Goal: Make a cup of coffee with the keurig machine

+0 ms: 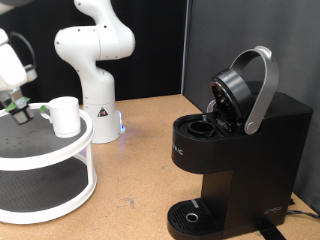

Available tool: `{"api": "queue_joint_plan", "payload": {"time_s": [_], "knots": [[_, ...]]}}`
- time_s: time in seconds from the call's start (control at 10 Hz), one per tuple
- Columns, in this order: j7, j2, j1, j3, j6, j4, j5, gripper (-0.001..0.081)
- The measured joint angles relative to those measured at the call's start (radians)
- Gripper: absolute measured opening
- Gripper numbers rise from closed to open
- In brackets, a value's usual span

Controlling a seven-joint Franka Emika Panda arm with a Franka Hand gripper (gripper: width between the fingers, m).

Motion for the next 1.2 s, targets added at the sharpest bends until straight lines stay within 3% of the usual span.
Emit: {"api": "queue_joint_plan", "payload": {"time_s": [0.2, 0.4, 0.5, 0.7, 0.9, 1.2], "knots": [[0.11, -0.001, 0.022, 0.022, -0.033, 0.037, 0.118, 0.0467], [0.216, -0.004, 0.027, 0.068, 0.003, 0.043, 0.134, 0.0467], [0.199, -0.003, 0.027, 0.064, -0.01, 0.043, 0.132, 0.0467], [0.186, 0.01, 0.027, 0.051, -0.14, 0.068, 0.111, 0.0467], [0.229, 0.041, 0.034, 0.052, -0.274, 0.121, 0.157, 0.0467], [0.327, 0.053, 0.065, 0.09, -0.309, 0.167, 0.276, 0.0467]]}}
